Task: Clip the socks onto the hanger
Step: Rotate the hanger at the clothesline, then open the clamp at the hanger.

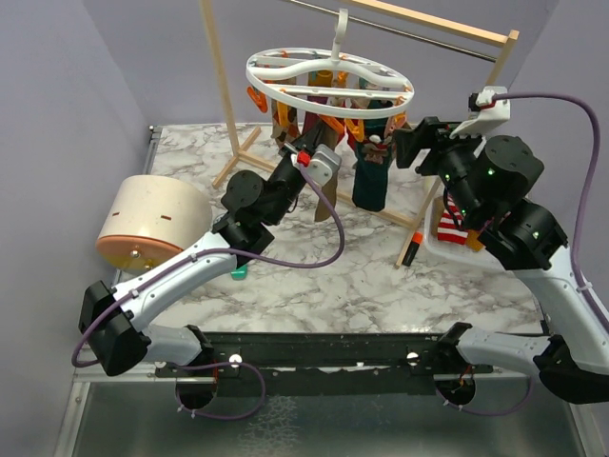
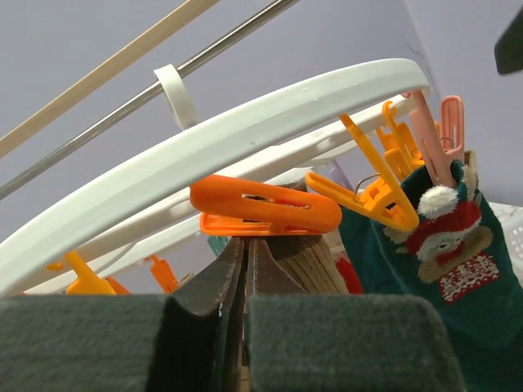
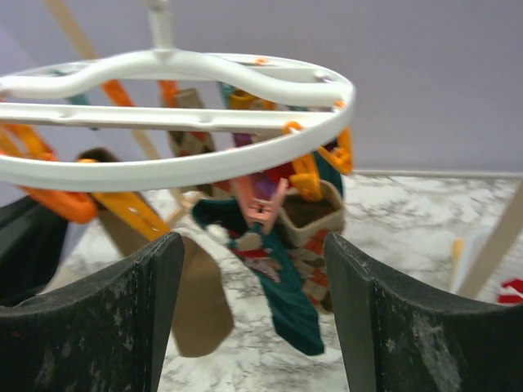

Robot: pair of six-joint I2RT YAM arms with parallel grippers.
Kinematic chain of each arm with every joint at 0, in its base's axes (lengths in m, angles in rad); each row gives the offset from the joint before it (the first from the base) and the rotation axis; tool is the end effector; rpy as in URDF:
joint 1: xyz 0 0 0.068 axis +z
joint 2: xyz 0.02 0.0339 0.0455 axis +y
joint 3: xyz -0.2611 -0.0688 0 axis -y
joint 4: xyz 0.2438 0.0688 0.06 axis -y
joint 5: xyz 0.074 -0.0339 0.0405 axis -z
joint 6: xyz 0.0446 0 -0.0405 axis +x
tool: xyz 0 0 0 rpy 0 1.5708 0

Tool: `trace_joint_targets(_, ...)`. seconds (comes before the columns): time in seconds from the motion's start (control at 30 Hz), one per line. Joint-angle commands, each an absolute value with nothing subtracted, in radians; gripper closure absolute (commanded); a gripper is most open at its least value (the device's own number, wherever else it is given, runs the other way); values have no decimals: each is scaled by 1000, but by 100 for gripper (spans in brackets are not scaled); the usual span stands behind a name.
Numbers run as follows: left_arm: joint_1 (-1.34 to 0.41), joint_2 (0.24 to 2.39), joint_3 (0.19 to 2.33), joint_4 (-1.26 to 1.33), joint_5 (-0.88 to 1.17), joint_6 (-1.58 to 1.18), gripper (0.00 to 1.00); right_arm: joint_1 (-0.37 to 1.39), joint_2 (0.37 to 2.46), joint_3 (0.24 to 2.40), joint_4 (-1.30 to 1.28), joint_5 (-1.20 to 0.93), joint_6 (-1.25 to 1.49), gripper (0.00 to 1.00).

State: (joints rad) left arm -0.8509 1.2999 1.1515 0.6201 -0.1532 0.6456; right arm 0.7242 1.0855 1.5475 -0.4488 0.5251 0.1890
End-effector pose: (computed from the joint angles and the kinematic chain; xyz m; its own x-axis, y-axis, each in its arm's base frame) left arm 0.2064 -0.2251 0.4420 0.6325 0.1807 -0.7532 0.3417 0.8076 0.4806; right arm 0.1663 0.1173 0.5083 -0.0275 0.1927 -0.9809 -0.1962 0.9611 0.1944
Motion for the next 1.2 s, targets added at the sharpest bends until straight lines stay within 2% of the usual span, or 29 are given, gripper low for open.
trace_joint_targets(0.0,-849,1272,1150,644,-114,665,100,721,1113,1639,-535,252,229,26)
trace_joint_targets(0.3,-849,1278,1150,640,-118,699,100,727,1192,1676,-507,169,228,24)
trace_joint_targets(0.6,-850,1290,1159,637,-115,703,100,750,1223,1632,-399,304,223,24)
trace_joint_targets(1.17,-851,1295,1159,635,-109,711,100,778,1275,1601,-273,392,224,27)
